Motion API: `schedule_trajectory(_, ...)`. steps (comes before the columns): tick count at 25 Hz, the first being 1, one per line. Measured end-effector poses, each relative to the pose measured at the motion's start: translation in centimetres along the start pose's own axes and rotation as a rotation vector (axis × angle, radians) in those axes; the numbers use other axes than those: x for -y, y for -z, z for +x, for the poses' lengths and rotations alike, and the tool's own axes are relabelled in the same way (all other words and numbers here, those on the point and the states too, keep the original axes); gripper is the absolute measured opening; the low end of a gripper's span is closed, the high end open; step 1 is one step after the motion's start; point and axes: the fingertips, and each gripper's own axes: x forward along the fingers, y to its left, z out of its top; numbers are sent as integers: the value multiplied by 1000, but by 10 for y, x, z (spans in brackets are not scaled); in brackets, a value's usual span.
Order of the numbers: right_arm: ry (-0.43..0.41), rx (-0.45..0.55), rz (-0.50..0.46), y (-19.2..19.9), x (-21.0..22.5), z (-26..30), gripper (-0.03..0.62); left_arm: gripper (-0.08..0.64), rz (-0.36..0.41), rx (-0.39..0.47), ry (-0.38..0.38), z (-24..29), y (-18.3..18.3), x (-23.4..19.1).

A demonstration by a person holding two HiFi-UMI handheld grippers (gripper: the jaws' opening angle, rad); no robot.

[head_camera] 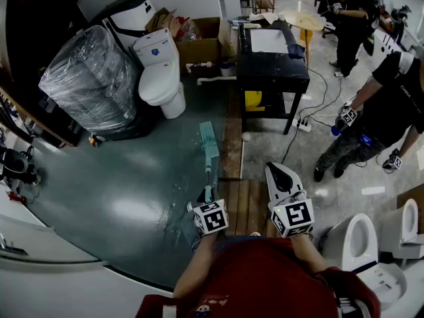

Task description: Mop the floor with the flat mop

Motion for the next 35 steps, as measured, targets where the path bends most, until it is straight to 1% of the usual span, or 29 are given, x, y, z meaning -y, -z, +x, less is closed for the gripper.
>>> schedule_trajectory(4,-5,-3,-1,0,-4,8,17,127,5,10,2,3,-8,-1)
schedule_trajectory(9,-13,-12,1,5,-4,11,17,127,1,13,-2,5,-11,3)
schedule_trajectory(15,-15,-13,24,11,3,11,17,127,-26,18,-8,9,-13,5)
schedule_trajectory(19,-13,-26,42,17,4,13,17,127,-5,43,-7,15,-18,7)
schedule_trajectory(26,-19,-63,53,29,3,36,17,127,-5,19,-8,30,-25,3)
schedule_trajectory(35,-19,-108,62,30,5,74,17,127,12,-1,-2,53,-54,-4)
